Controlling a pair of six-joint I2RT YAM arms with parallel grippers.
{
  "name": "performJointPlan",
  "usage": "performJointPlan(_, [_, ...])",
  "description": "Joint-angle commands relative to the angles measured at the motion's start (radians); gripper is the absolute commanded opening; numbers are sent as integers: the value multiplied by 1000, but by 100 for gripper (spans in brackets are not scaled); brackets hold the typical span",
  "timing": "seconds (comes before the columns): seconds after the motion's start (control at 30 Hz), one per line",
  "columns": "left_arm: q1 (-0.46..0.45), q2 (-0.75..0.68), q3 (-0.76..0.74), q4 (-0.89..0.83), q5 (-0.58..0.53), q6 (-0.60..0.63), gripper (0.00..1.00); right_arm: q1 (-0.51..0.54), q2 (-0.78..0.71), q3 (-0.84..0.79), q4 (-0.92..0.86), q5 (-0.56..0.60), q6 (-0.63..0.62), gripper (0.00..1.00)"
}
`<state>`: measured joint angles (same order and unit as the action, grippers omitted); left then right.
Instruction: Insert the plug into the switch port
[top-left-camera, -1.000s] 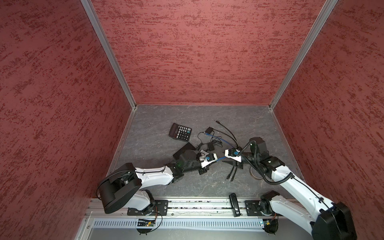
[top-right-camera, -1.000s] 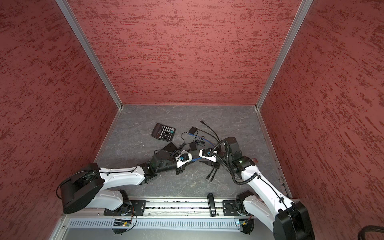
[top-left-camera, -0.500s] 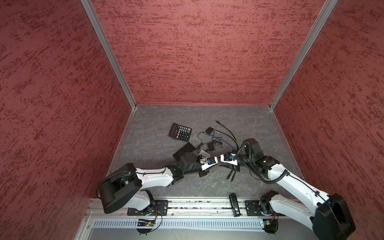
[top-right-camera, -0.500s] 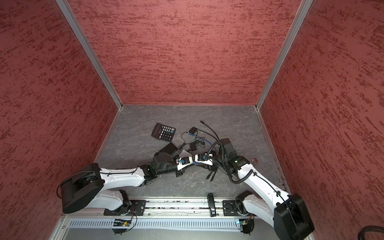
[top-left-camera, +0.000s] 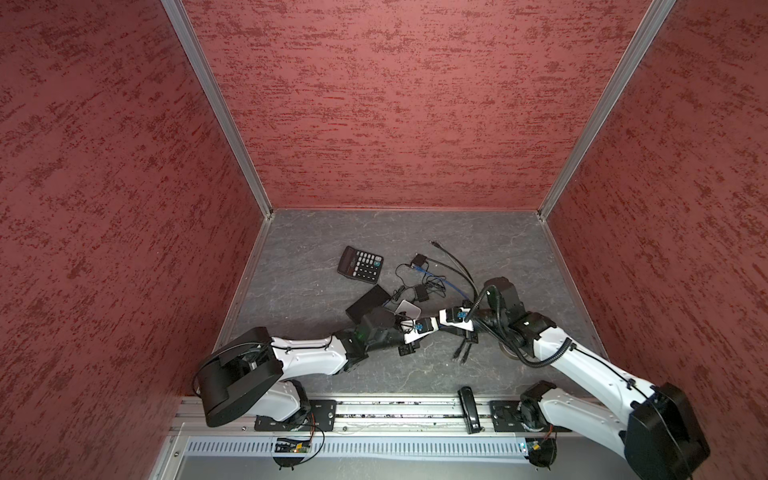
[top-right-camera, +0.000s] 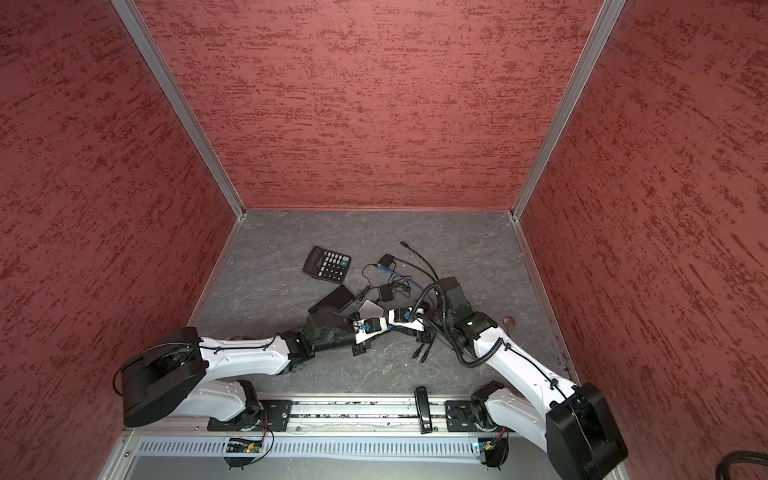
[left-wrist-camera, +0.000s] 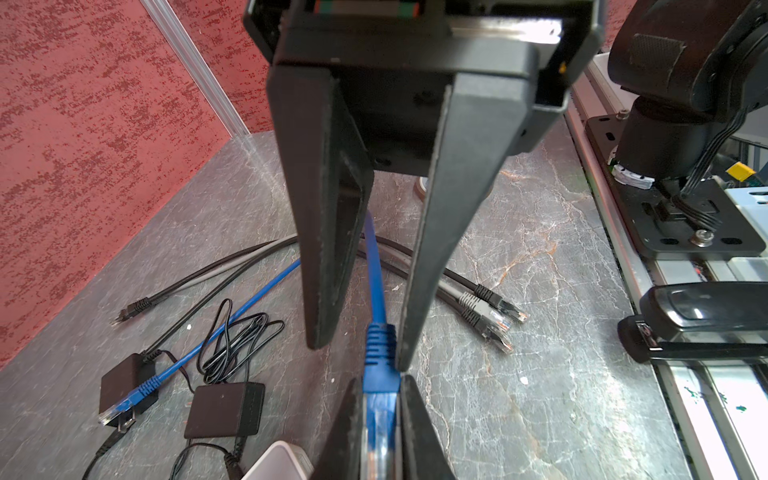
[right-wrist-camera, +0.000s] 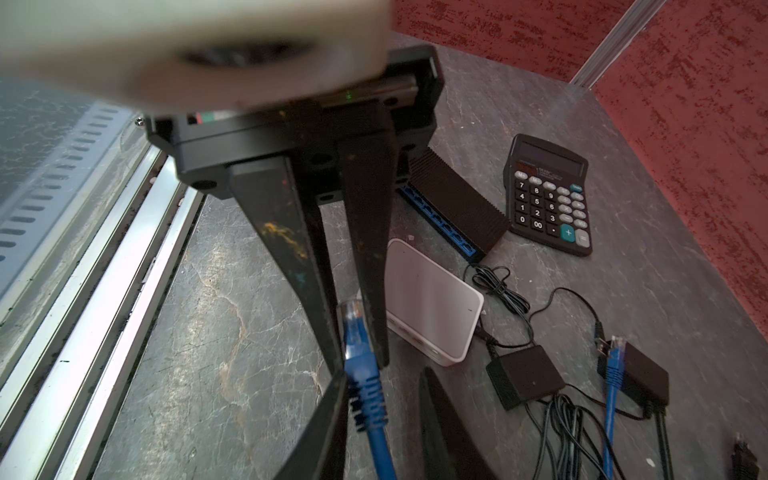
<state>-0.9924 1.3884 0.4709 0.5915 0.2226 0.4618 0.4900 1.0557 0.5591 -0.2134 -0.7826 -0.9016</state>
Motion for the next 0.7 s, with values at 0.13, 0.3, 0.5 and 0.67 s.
performJointPlan(0.13, [-3, -26, -12, 8, -17, 24, 10, 7, 1, -11, -27, -37, -18, 29])
performJointPlan(0.3, [-4, -33, -15, 3, -6, 20, 10, 8, -5, -18, -5, -46, -14, 28])
performJointPlan(0.5, [-5, -36, -16, 10, 0, 20, 10, 7, 12, -23, 28, -75, 1, 26])
performJointPlan(0.67, [-6, -36, -12, 7, 2, 23, 10, 11, 16, -25, 38, -84, 1, 21])
